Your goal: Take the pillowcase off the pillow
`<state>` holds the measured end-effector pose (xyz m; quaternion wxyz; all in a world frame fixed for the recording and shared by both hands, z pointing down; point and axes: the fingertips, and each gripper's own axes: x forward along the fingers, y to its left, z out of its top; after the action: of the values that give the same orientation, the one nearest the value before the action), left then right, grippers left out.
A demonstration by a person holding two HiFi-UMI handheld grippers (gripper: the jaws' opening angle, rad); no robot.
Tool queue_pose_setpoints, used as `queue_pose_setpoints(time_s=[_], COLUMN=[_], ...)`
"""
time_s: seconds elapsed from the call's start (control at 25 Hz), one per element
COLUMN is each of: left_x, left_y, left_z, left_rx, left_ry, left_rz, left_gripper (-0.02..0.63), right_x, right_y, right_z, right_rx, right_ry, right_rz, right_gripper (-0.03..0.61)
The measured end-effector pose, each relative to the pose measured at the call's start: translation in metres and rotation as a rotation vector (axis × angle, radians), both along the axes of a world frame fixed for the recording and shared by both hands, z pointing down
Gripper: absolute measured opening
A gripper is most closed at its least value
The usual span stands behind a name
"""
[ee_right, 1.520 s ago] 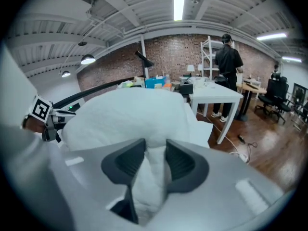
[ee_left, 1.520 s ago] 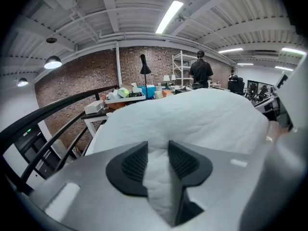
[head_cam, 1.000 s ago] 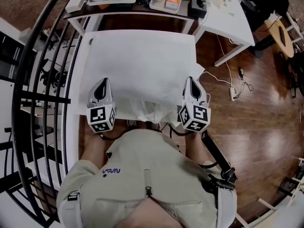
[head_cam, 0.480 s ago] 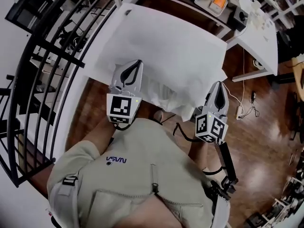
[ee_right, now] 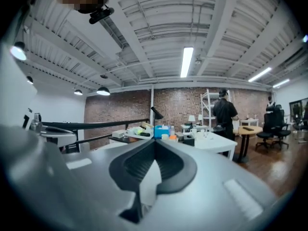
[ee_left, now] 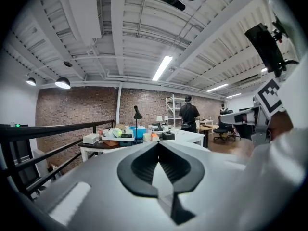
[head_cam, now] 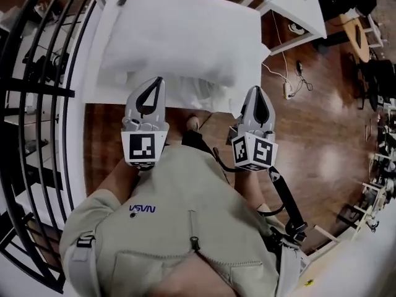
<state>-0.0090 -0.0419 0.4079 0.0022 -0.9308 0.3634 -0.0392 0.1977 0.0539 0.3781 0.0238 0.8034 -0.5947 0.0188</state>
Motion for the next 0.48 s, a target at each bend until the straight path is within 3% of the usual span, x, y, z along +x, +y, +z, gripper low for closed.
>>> queue_pose_setpoints(time_s=[0.16, 0.32, 0.48], left_x=[0.000, 0.001, 0.003], left_y=[0.016, 0.020, 0.026], left_z=[-0.012, -0.020, 0.001], left_rx=[-0.003, 0.048, 0.027], left_ry=[0.044, 0.010, -0.063], left_rz=[0.003, -0.012, -0.032], left_gripper=[0.006, 0.006, 0.006], right_x=[-0.011, -0.016, -0.011], right_y=[0.026, 0.029, 0.029], right_z=[0.005, 0.009, 0.011], right_rx=[0.004, 0.016, 0.016], right_ry=[-0.031, -0.037, -0.021], right_rz=[0.020, -0.008, -0.055], right_gripper=[0.003, 0.003, 0.003])
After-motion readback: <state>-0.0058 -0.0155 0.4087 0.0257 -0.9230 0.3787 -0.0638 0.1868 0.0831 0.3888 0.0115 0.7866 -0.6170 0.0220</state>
